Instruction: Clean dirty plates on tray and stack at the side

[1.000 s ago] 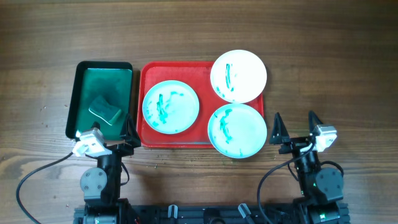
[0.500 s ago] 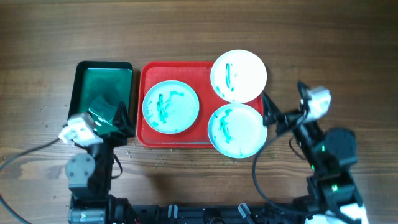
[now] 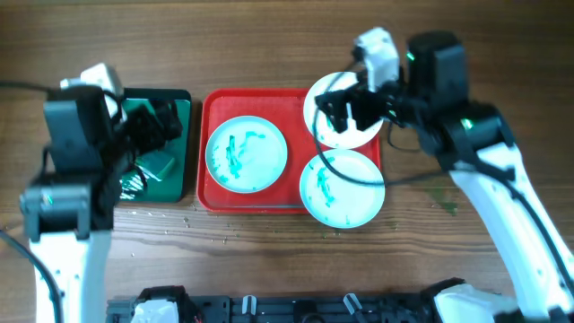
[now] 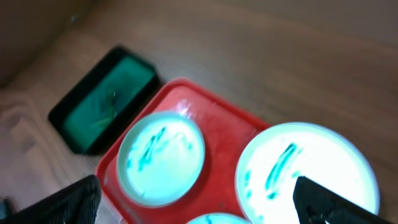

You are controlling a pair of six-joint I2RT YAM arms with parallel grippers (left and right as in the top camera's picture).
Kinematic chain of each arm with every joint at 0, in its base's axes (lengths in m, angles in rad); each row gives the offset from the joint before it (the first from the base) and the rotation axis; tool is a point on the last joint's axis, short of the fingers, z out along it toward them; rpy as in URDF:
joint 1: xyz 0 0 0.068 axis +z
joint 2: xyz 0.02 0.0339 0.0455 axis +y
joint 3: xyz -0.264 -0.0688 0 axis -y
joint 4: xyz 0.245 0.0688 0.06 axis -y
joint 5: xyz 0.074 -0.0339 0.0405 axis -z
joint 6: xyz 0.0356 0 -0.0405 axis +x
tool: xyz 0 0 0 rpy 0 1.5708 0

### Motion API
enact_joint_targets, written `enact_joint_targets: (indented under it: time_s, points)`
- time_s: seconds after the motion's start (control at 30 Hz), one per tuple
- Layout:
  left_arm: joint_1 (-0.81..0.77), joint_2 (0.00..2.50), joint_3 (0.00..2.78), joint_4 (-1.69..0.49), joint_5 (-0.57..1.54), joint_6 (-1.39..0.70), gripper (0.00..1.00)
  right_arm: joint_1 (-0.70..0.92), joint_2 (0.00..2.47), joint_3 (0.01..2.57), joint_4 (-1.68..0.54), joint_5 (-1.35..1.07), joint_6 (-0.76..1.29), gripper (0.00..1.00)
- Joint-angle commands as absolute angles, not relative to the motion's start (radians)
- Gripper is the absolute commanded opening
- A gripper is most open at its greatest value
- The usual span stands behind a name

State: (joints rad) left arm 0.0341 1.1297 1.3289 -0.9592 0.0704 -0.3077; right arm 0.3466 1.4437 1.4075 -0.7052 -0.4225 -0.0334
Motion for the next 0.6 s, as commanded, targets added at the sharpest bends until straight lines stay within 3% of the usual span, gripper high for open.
enact_joint_targets:
  time_s: [0.0, 0.17, 0.23, 0.37, 0.5, 0.57]
  points:
    - [0.031, 1.213, 1.393, -0.997, 0.142, -0.291, 1.0, 0.37, 1.564, 1.472, -0.737, -0.445, -0.075, 1.0]
    - [0.031, 1.24, 1.393, -0.976, 0.134, -0.299, 1.0, 0.38, 1.673, 1.472, -0.711, -0.599, 0.081, 1.0]
    - [0.031, 1.248, 1.393, -0.961, 0.123, -0.302, 1.0, 0.413, 1.716, 1.472, -0.713, -0.514, 0.126, 0.9]
    - [0.032, 1.308, 1.393, -0.971, -0.013, -0.509, 1.0, 0.53, 1.813, 1.472, -0.707, -0.293, 0.249, 0.74]
    - [0.032, 1.4, 1.393, -0.961, -0.043, -0.51, 1.0, 0.617, 1.915, 1.472, -0.693, -0.163, 0.311, 0.56]
    - [0.032, 1.439, 1.393, -0.95, -0.044, -0.509, 1.0, 0.631, 1.951, 1.472, -0.683, -0.109, 0.333, 0.52]
